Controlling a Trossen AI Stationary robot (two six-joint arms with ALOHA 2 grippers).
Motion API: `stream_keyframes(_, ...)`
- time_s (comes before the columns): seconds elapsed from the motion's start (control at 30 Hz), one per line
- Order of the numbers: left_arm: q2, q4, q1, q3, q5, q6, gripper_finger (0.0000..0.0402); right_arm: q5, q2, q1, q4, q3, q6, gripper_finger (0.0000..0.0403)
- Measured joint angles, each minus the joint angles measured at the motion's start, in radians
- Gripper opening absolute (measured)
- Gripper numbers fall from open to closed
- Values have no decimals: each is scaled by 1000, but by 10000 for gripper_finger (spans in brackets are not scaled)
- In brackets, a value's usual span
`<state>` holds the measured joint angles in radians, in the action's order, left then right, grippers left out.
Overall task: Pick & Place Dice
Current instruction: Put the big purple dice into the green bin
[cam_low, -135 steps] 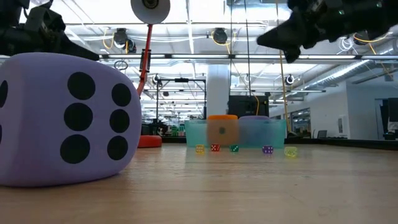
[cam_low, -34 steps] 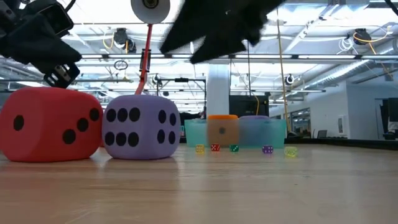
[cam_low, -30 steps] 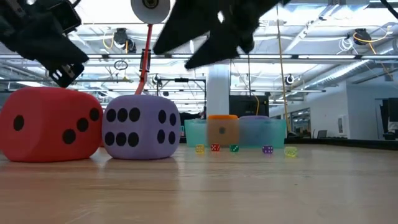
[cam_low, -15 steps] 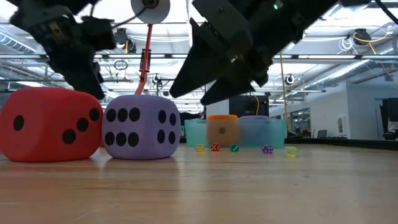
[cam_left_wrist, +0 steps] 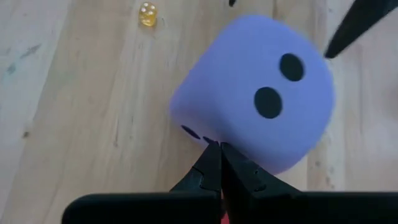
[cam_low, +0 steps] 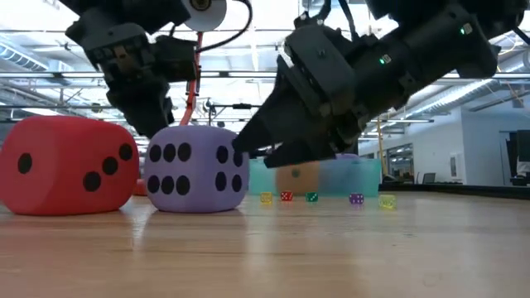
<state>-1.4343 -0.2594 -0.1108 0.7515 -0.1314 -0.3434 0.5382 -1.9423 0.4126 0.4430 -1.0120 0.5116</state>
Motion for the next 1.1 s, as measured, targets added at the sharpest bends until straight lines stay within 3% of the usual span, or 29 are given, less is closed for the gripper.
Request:
stream_keyframes(0.27, -86, 52, -2, 28, -13, 3, 1, 0, -21, -5, 31, 0, -31, 400)
stream_keyframes(0.53, -118, 131, -3, 27, -51, -5, 1, -62, -119, -32, 220, 0, -35, 400)
stream_keyframes(0.67, -117, 133, -8, 26, -53, -2, 1, -4, -175, -29, 294, -10, -30, 400)
stream_keyframes(0.93, -139, 146, -27, 26, -48, 3, 1, 12, -201, -34, 367, -10, -81, 400)
stream_keyframes(1.1, -150, 176, -44, 26, -51, 32, 1, 11, -205, -34, 399, -8, -192, 396)
